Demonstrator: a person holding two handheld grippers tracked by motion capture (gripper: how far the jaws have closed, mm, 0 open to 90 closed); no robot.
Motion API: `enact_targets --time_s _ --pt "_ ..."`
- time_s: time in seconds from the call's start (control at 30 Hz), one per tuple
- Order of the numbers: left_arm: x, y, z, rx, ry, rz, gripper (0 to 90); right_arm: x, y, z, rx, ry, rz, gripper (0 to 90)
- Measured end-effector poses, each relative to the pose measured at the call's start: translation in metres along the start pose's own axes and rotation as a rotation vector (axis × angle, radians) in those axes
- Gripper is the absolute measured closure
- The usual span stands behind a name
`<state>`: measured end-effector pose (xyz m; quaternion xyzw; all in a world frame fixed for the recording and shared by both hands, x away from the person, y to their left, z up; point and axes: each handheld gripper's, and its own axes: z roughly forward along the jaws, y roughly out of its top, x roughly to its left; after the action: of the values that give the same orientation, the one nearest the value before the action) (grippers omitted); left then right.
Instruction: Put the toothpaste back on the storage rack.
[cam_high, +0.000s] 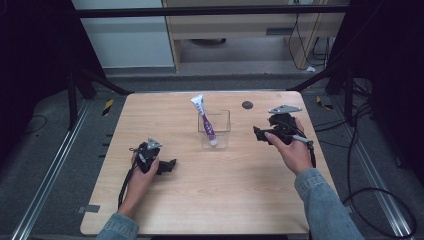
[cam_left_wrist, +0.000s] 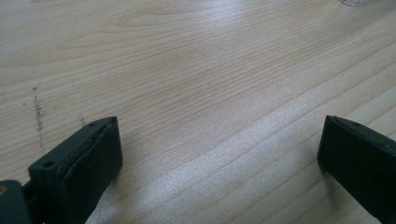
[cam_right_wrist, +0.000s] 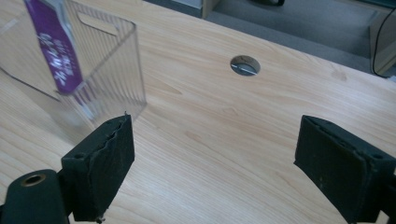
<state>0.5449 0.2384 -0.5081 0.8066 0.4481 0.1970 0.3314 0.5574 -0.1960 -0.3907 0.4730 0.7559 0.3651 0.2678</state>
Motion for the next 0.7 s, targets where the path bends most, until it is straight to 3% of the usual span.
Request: enact_targets --time_s 0.7 --pt "0.0 0.0 0.0 0.001 0.001 0.001 0.0 -0.043 -0.054 0.017 0.095 -0.08 0.058 12.4"
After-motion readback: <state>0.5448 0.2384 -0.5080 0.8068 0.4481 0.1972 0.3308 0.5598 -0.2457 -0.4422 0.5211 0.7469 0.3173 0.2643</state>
